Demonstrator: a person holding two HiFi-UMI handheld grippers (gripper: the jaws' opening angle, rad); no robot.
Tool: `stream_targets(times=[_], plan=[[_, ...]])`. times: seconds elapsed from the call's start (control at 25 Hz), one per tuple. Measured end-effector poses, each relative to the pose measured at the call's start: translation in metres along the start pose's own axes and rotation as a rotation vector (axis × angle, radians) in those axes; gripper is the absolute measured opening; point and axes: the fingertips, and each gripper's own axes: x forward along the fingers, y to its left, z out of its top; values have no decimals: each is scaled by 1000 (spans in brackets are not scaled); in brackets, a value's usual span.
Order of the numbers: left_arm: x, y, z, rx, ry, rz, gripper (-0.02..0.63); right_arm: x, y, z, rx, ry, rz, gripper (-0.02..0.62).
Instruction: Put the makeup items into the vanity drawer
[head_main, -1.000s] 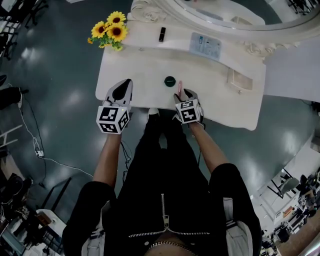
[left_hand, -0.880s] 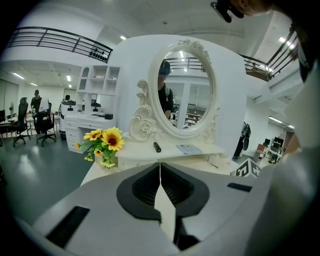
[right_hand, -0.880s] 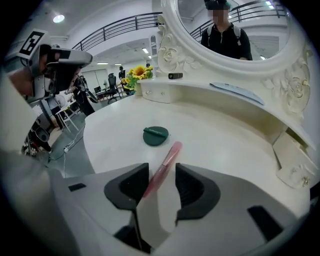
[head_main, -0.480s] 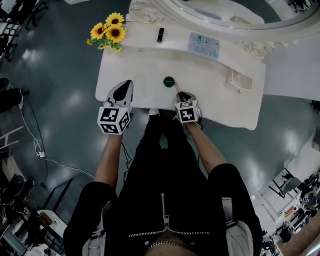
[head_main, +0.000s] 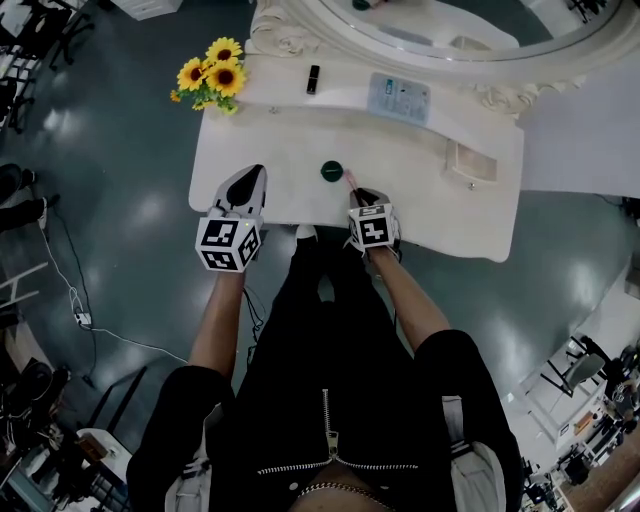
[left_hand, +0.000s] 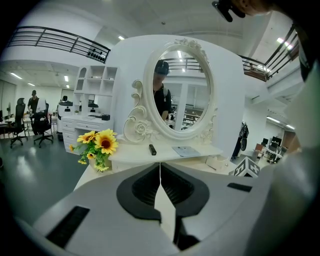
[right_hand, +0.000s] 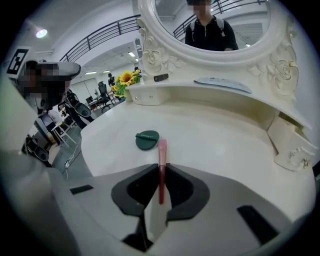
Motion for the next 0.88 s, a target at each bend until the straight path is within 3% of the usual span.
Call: stream_targets(times=[0.32, 0.88], plan=[[8, -8, 18, 16, -34, -18, 21, -31, -24, 46, 25, -130, -21, 49], [26, -21, 75, 67, -136, -55, 21, -131, -78, 163, 14, -451, -90, 49]])
